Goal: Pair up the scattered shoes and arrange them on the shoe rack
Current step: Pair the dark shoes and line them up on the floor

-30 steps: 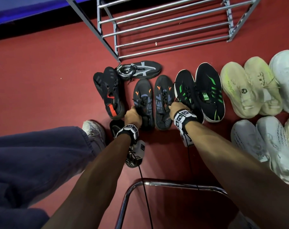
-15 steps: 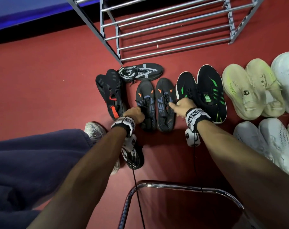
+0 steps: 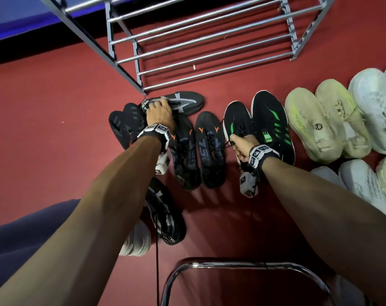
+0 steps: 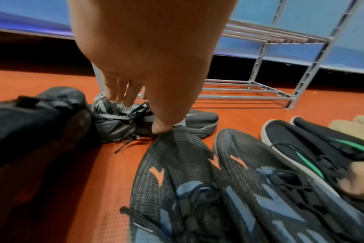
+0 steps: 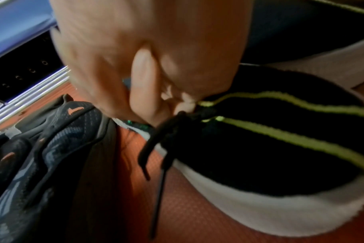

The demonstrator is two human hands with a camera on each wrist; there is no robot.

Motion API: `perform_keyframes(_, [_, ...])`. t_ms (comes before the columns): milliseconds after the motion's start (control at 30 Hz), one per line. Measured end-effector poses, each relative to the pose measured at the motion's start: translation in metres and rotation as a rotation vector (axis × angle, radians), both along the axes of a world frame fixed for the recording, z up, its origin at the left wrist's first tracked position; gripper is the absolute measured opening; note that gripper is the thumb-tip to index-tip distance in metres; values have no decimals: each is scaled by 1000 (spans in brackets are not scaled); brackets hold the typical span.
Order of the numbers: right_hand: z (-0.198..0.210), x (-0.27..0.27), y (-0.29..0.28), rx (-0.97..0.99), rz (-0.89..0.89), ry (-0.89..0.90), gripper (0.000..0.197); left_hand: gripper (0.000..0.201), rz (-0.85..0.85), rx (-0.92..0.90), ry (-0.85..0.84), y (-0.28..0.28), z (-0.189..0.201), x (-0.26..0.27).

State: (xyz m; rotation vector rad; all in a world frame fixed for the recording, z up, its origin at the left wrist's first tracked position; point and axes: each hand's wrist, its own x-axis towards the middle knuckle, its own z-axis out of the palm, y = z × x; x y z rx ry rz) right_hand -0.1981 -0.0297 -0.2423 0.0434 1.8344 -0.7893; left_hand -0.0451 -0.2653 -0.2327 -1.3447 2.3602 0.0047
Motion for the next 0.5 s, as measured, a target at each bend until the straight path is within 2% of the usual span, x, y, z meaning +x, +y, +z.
perform_keyframes(133, [-7,-1,-2,9,-10,-1,32,51,-34,-65,-33,-7,-22,7])
perform_keyframes(267, [-12,-2,-4,9,-27,18,30,40,-61,-97,2,-16,-27,10])
perform_keyframes(367, [-13,-2,-5,17,-14,29,31,39,-127,-94,69,-20,-8,6])
perform_keyframes(500, [-2,3,-5,27,-21,69,32,30,-204,-136,232,-14,47,-2])
